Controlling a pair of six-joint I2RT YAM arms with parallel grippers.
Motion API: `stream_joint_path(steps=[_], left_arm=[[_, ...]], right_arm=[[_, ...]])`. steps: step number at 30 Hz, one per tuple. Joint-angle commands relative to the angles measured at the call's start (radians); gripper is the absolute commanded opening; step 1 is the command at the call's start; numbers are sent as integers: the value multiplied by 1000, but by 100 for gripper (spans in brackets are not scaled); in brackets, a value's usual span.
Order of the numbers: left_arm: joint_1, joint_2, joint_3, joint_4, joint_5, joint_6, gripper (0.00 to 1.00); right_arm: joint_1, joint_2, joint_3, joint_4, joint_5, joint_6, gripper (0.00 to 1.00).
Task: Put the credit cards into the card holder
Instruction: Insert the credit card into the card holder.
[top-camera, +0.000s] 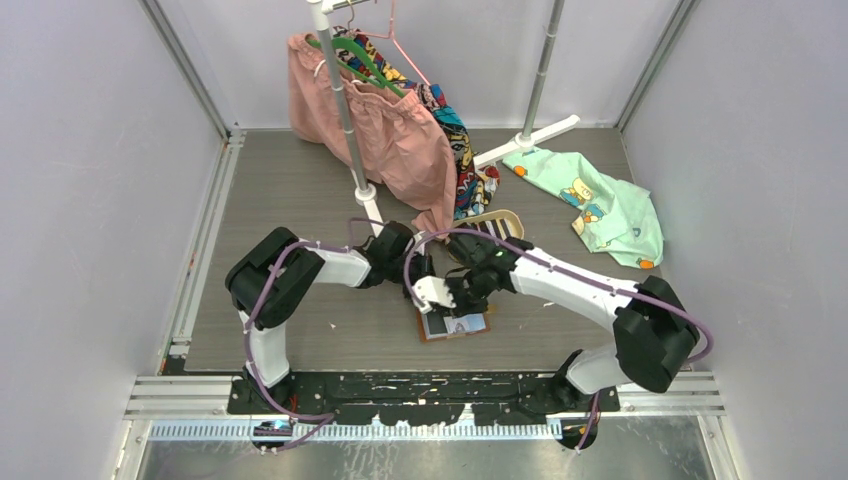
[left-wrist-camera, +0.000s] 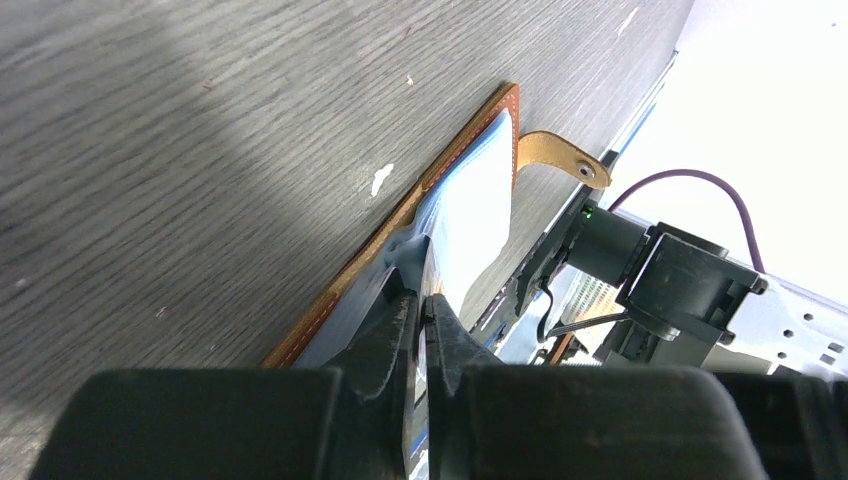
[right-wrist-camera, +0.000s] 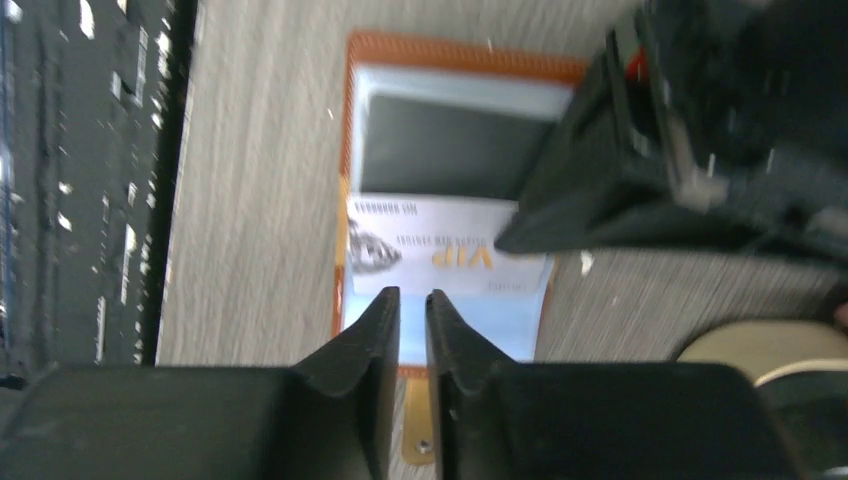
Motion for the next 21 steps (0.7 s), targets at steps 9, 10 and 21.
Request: stream_joint_path(steps=[9, 10, 21], left_arm=[[-5, 21, -9, -47, -20, 37, 10], [-6, 21, -9, -46, -21, 37, 10], [-5, 18, -15, -42, -15, 40, 14]], right_arm=[[231, 141, 81, 205, 184, 150, 11], [234, 151, 80, 207, 193, 151, 11], [236, 190, 49, 215, 295, 136, 10]])
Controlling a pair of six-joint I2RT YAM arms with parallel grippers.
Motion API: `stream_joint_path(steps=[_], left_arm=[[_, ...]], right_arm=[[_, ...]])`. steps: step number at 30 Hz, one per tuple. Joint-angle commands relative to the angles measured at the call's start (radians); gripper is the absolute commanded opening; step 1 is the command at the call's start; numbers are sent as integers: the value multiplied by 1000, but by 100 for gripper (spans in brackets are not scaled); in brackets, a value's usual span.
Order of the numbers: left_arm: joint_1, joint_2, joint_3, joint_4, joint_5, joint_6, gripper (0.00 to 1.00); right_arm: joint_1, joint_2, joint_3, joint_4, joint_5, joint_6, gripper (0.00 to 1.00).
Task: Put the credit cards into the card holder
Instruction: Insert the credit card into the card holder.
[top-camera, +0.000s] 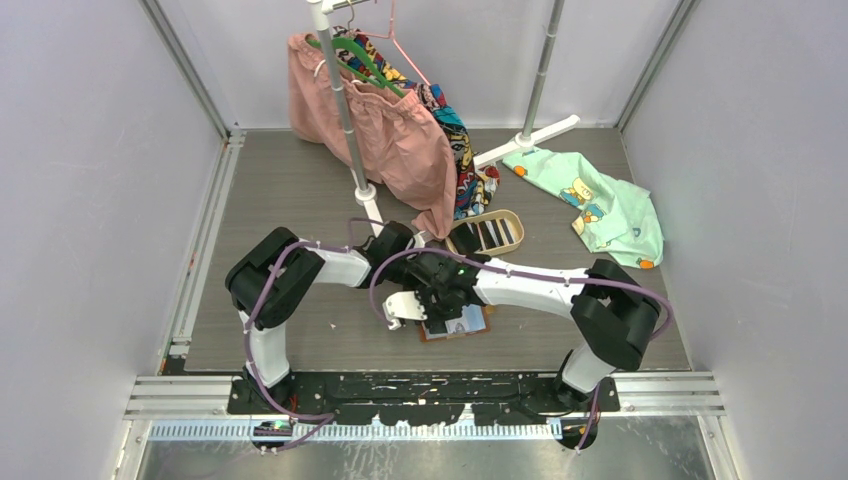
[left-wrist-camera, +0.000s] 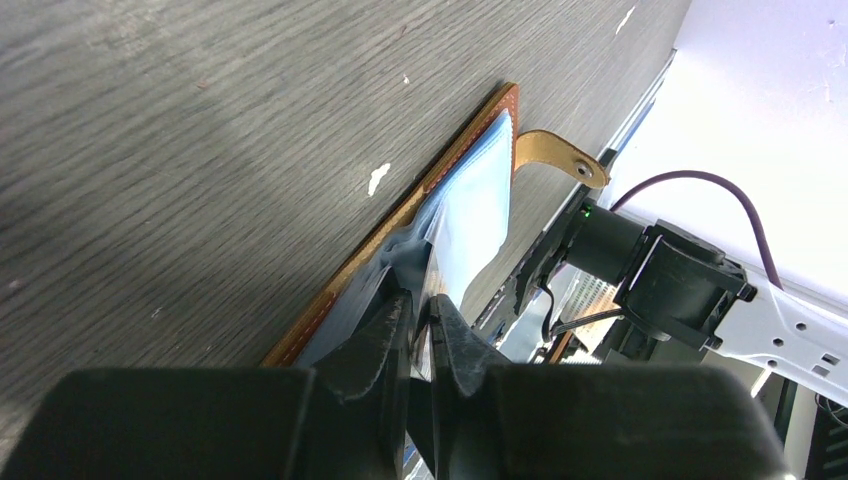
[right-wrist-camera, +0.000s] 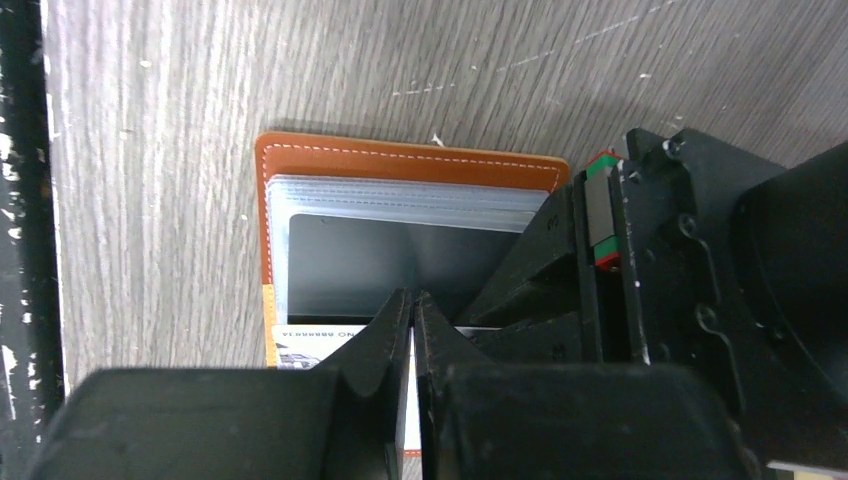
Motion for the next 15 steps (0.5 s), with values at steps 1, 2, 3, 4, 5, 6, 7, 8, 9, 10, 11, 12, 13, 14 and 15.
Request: stream_joint_path(steps=[1, 2, 3, 4, 5, 6, 7, 8, 9, 10, 11, 12, 13, 14, 15], left_arm=[[-5, 18, -15, -44, -20, 40, 15], [-5, 17, -15, -44, -19, 39, 15], [-5, 17, -15, -44, -19, 40, 16], [-6, 17, -15, -44, -18, 40, 17], [-6, 16, -15, -44, -18, 40, 17], [-6, 16, -15, -45, -18, 40, 18], [-5, 16, -14, -46, -19, 42, 18], [-5, 16, -14, -48, -19, 42, 20], [-5, 19, -12, -50, -18, 43, 21], [-5, 19, -11, -51, -18, 44, 22], [-5, 19, -10, -51, -18, 45, 23], [-5, 19, -10, -51, -18, 45, 23], [-5, 18, -10, -53, -17, 46, 24], [-5, 18, -10, -54, -18, 46, 25], [-5, 18, -10, -54, -18, 46, 26]], right_arm=[[3, 4, -10, 24, 61, 2, 10], [1, 1, -15, 22, 64, 1, 11], [-5, -2, -20, 20, 63, 1, 11], [-10, -5, -24, 17, 61, 1, 10], [-17, -9, -27, 14, 60, 0, 10], [-24, -12, -31, 9, 62, -2, 10], [-29, -17, -35, 8, 62, -3, 10], [-37, -21, -38, 4, 59, -5, 10], [-41, -25, -41, 0, 57, -5, 10], [-45, -27, -44, -2, 57, -6, 10], [-48, -30, -46, -5, 57, -7, 10], [-51, -31, -48, -8, 57, -9, 10], [-54, -32, -51, -8, 58, -10, 10], [-56, -31, -54, -11, 60, -13, 10], [-60, -31, -56, -12, 62, -14, 10]])
